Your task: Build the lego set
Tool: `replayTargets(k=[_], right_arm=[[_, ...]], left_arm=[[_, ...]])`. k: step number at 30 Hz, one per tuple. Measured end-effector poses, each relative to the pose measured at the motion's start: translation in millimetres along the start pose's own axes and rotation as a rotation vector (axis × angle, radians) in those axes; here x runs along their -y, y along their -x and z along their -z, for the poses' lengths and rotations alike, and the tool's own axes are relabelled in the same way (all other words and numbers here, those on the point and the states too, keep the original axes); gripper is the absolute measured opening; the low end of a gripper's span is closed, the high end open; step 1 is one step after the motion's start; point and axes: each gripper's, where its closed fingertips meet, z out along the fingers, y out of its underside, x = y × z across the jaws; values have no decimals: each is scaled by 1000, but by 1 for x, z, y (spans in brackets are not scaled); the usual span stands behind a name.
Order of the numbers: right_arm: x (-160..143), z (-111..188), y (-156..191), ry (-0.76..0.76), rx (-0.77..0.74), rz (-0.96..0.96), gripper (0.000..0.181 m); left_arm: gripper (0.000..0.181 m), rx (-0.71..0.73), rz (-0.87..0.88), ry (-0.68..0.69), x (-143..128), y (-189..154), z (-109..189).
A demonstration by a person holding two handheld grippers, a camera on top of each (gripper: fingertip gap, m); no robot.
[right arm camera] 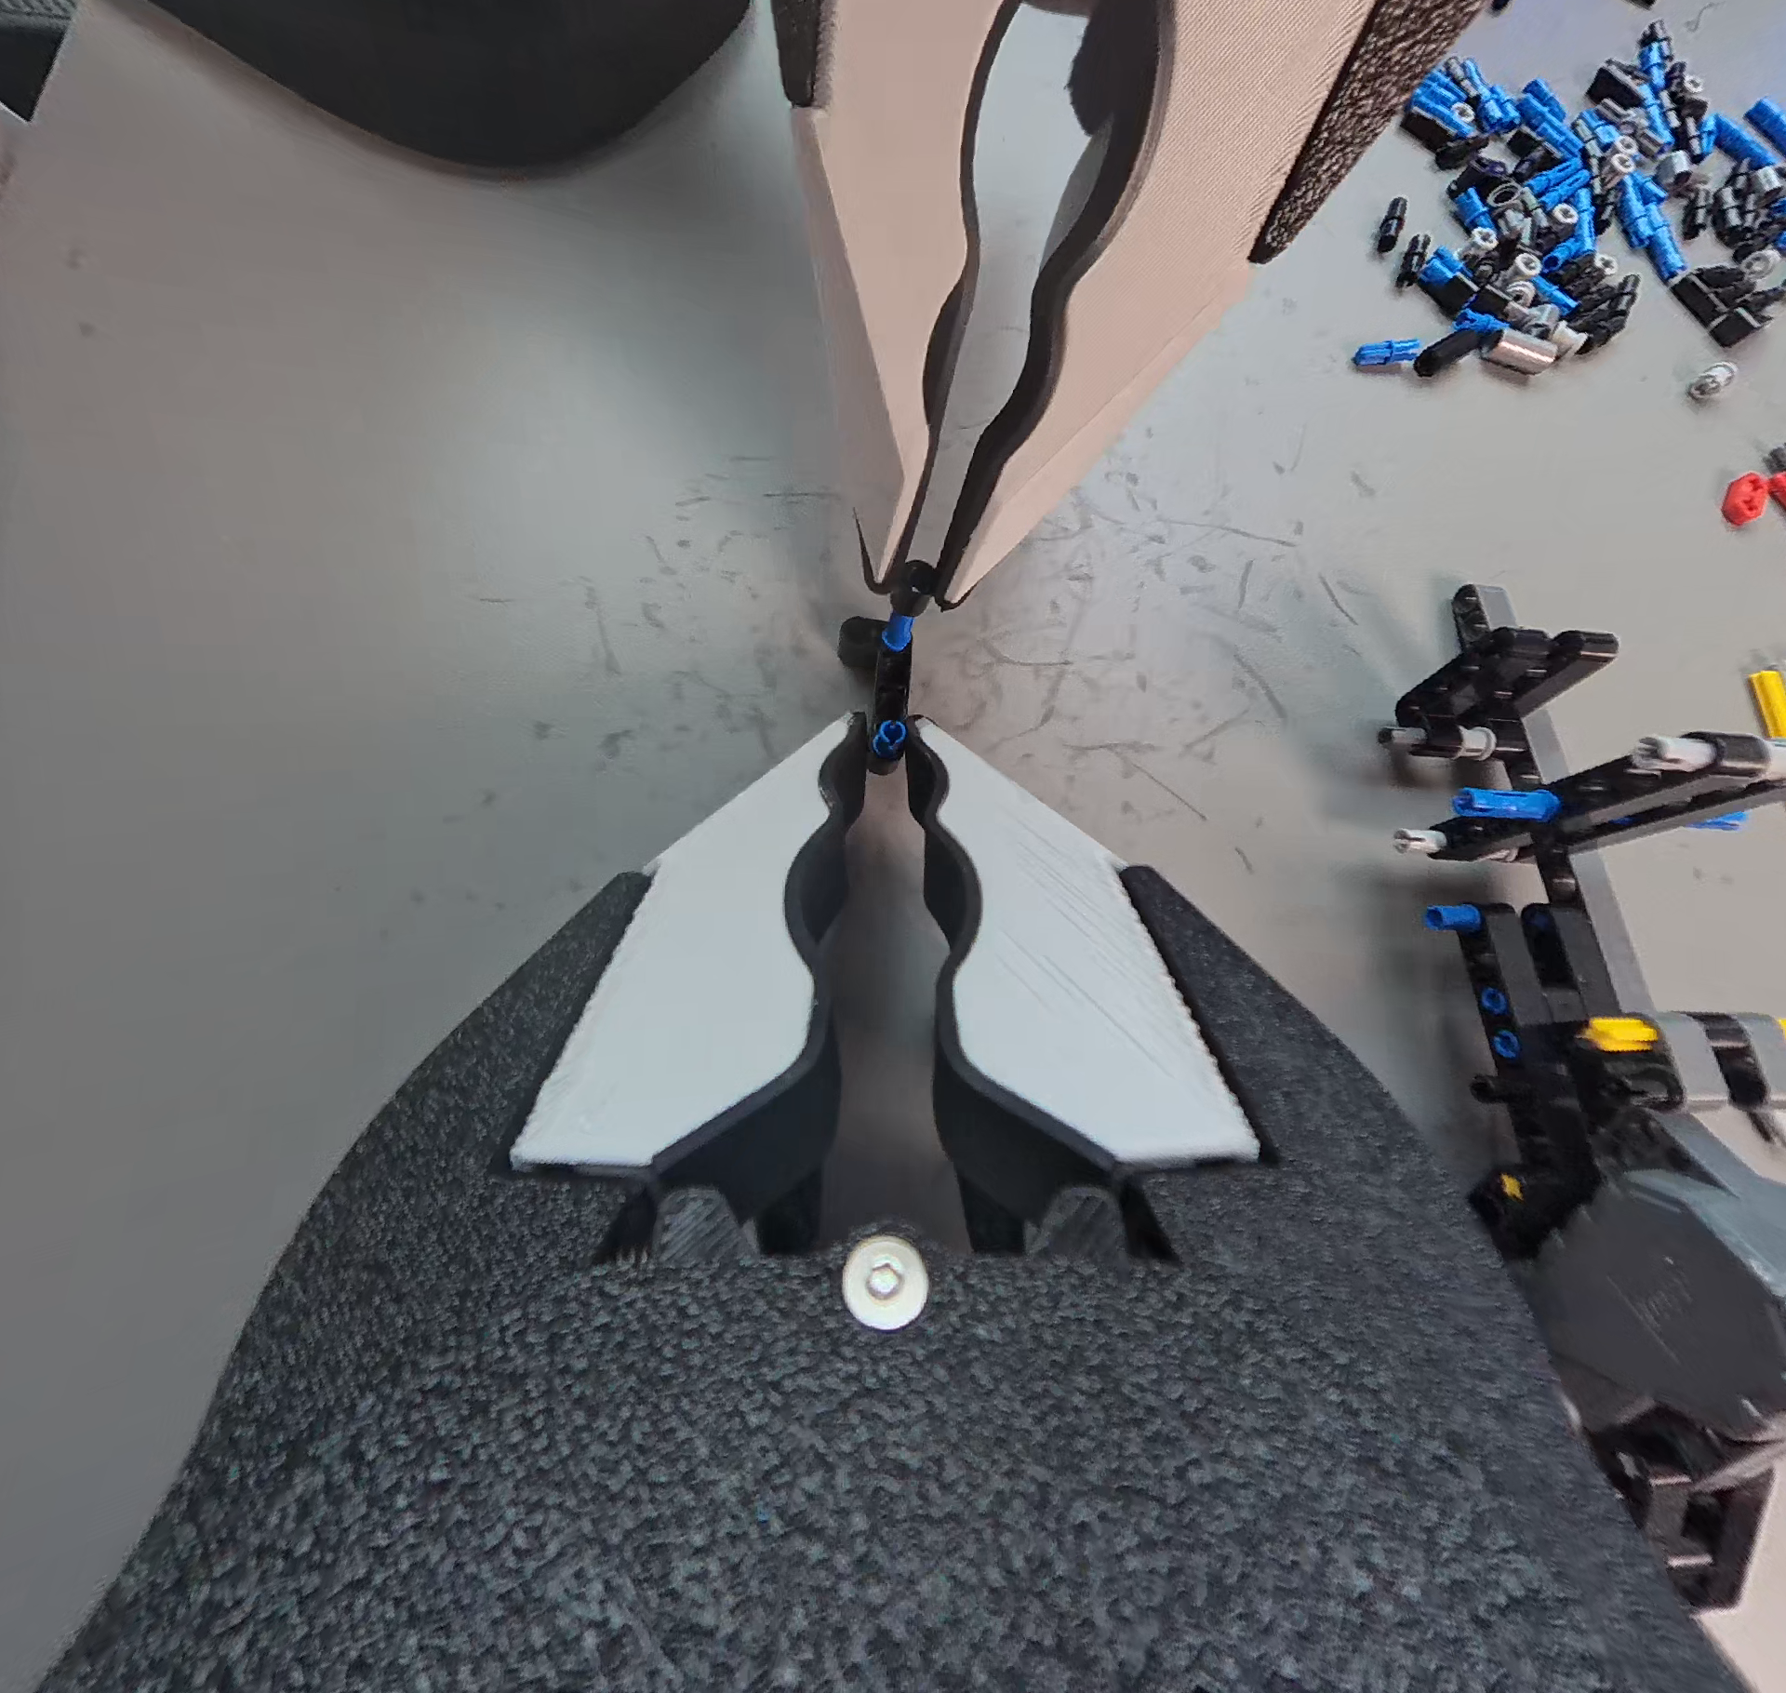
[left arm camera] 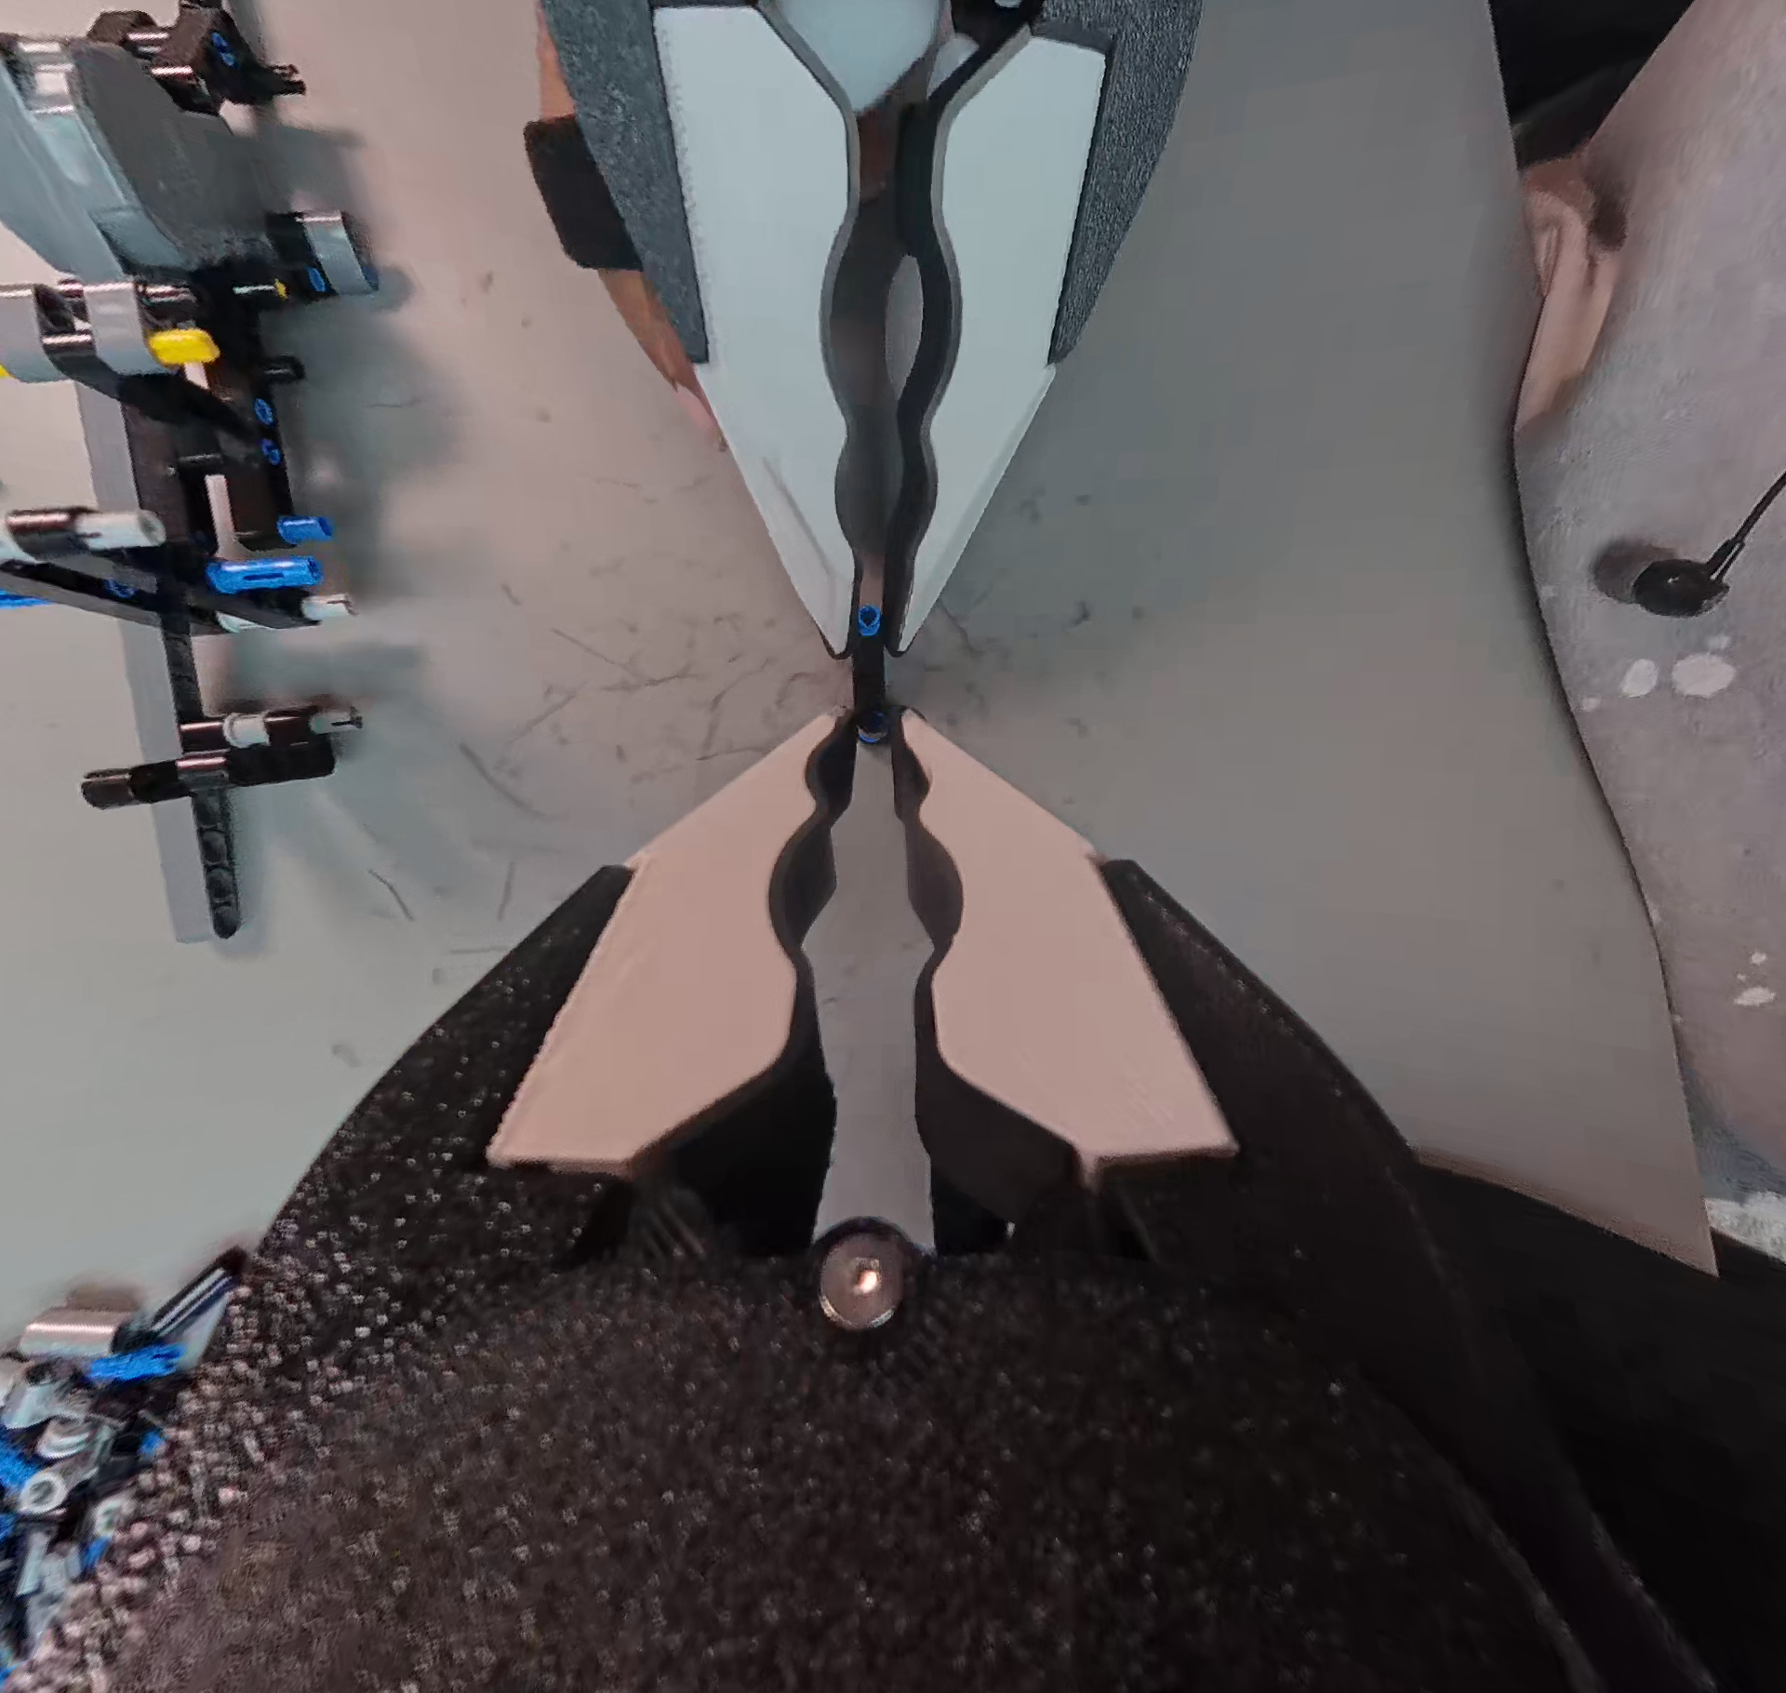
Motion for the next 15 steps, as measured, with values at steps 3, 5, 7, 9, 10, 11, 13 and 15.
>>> replayTargets(k=[3, 5, 7, 9, 10, 11, 13, 15], right_arm=[[-1, 0, 1, 3, -1, 22, 7], [-1, 0, 1, 0, 4, 23, 7], [-1, 0, 2, -2, 10, 29, 7], [-1, 0, 2, -4, 17, 34, 7], [-1, 0, 2, -4, 19, 34, 7], [-1, 0, 2, -4, 22, 34, 7], [-1, 0, 2, -5, 26, 30, 7], [-1, 0, 2, -5, 26, 30, 7]], left_arm=[[10, -4, 33, -70, 2, -1, -2], [10, -2, 39, -91, 2, -1, -2], [10, 2, 36, -94, 2, -2, -2], [10, 4, 32, -77, 2, -2, -2], [10, 1, 34, -64, 2, -2, -2], [10, -5, 42, -52, 1, -2, -2], [10, -16, 42, -49, 1, -2, -2], [9, -19, 45, -69, 1, -2, -2]])
